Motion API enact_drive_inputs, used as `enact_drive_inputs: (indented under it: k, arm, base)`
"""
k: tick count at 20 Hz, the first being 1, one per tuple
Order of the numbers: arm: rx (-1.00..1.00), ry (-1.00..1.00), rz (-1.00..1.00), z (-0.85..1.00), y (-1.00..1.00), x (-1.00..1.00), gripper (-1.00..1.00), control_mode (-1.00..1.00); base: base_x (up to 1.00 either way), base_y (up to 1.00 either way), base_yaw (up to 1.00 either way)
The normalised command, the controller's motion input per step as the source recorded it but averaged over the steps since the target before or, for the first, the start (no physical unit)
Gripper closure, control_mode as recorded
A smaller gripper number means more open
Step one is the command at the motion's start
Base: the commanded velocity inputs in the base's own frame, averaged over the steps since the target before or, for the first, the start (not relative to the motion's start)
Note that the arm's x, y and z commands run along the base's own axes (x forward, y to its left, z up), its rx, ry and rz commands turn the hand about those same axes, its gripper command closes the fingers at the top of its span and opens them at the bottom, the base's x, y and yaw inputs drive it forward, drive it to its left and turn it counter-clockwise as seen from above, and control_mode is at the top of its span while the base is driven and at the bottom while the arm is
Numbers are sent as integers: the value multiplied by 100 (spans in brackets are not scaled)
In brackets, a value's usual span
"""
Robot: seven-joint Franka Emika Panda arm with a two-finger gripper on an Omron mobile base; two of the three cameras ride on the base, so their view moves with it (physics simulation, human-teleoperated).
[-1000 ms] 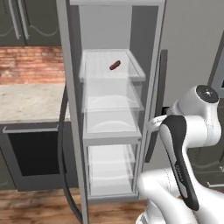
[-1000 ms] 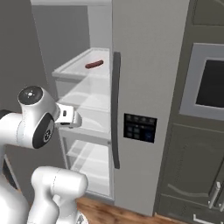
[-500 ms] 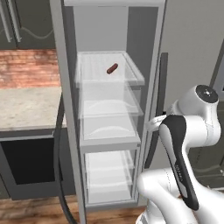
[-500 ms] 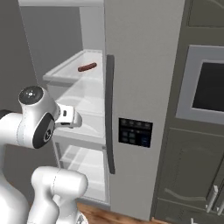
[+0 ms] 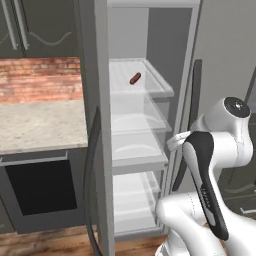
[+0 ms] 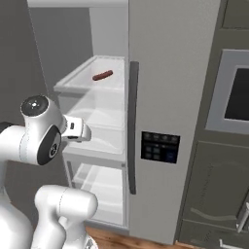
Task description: Retrieve the sausage and cheese from the fridge and place them on the cutting board on the counter.
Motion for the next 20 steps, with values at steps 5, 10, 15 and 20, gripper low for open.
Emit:
enact_drive_inputs:
  k: [5, 10, 15, 20]
  arm:
    - [0, 0, 0, 0, 0, 0, -100, 100]
    - [0, 0, 0, 0, 0, 0, -100, 100]
    - [0, 0, 0, 0, 0, 0, -100, 100]
    - [0, 0, 0, 0, 0, 0, -100, 100]
  base:
    - [4, 41, -9]
    - [30, 2, -2]
    - [21, 0, 0]
    - [3, 0, 1]
